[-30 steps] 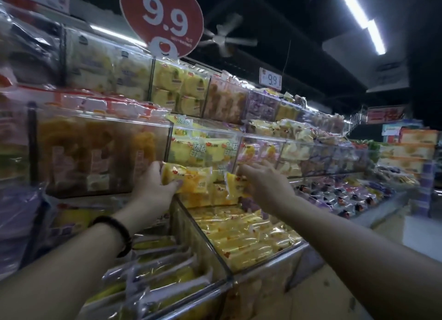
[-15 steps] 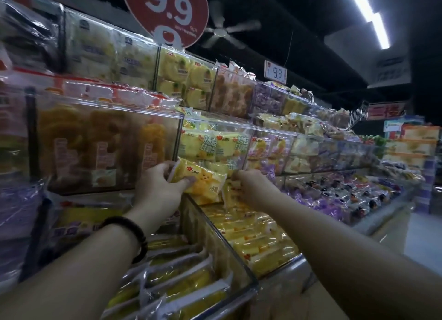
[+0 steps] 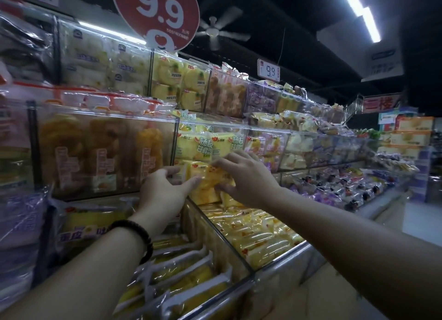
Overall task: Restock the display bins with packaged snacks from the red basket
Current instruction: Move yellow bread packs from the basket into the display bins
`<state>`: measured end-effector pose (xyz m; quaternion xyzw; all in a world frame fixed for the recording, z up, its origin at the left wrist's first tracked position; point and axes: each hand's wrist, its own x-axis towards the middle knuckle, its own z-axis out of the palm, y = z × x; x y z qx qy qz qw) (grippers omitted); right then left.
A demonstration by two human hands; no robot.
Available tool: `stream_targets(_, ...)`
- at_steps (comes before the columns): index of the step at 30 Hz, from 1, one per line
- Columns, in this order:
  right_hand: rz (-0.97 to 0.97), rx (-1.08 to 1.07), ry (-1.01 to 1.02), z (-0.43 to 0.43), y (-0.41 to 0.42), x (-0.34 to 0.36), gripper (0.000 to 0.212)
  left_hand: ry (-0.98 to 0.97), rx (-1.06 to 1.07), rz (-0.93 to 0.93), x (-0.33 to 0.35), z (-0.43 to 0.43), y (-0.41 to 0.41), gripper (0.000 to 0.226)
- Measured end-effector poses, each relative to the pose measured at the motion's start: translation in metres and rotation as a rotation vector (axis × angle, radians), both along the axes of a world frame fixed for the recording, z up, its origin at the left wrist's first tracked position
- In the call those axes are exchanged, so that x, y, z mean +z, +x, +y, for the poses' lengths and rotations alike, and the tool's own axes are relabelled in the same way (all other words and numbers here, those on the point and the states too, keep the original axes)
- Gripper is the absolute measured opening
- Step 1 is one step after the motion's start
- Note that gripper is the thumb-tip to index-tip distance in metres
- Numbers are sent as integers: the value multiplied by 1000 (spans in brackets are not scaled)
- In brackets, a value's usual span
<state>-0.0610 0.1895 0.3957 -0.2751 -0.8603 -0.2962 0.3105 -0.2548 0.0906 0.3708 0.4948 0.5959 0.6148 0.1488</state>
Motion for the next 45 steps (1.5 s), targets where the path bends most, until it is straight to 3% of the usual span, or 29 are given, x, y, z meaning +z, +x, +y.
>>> stream_targets(4,9,-198,-87,8,-4,-14,54,-8,99,34,0,6,-3,37)
stream_targets(8,68,-203,-274,11,-25,-30,53,-9,84,73,-2,8,-2,12)
stream_targets(16,-4,-126,-539,11,-36,-20,77,-53,62,125,0,6,2,13)
stream_targets(20,-14,-120,-566,1,-12,-5,91,-65,63,155,2,2,4,12)
stream_targets(23,12,-132,-517,-16,22,5,81,-93,42,213,4,-4,5,6)
stream_targets(26,-1,-135,-488,-43,61,7,57,-113,25,313,8,-17,7,8)
stream_targets(31,107,-61,-580,-101,112,4,26,-147,-68,519,22,-59,37,10)
stream_targets(40,288,57,-798,-190,155,-42,16,-164,-345,556,-24,-176,144,5)
stream_targets(45,305,35,-890,-223,179,-110,13,-448,-519,606,-104,-198,189,12)
